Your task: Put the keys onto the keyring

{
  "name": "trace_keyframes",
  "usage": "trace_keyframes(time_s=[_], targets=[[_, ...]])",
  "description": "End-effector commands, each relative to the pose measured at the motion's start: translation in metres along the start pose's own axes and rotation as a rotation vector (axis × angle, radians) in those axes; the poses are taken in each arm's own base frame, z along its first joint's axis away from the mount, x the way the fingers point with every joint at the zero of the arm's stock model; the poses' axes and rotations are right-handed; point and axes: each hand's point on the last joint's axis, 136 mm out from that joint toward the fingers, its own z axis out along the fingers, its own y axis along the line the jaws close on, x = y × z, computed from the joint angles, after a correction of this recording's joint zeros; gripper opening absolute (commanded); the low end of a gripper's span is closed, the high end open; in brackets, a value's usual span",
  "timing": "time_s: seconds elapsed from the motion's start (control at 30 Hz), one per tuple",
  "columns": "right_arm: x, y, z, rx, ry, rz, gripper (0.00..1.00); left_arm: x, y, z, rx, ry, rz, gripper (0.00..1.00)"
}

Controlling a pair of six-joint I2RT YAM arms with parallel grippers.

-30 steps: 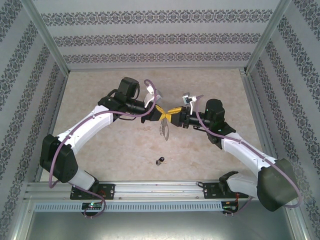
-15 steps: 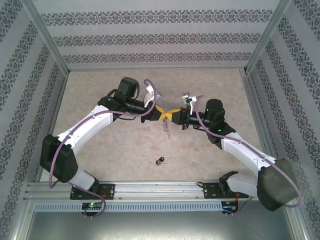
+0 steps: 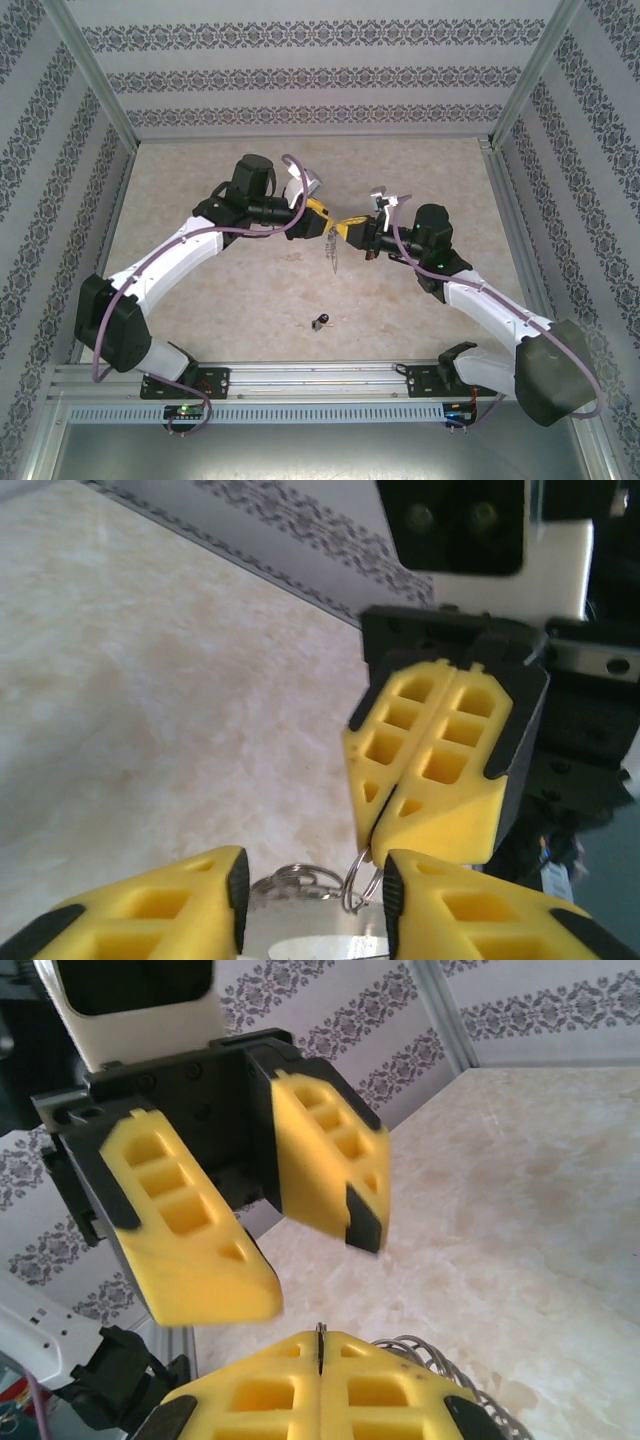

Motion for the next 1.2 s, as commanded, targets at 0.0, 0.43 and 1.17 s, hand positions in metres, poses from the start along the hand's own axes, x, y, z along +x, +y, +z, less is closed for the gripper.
trace_keyframes(time_s=[0.0,0.43,1.17], targets=[[-0.023,0.012,-0.009,-0.009,-0.098,-0.075,0.0,-0.033,0.002,-0.016,-0.105,-0.161,0.005,0.48],[-0.062,0.028,-0.025,0.006,-0.316,-0.109,0.0,-0.042,-0.028,-0.014,0.132,-0.268,-0.171,0.42],[-0.072,0.032,-0.017,-0.022,-0.34,-0.091,0.0,-0.053,-0.036,0.0,0.268,-0.325,-0.205,0.35]])
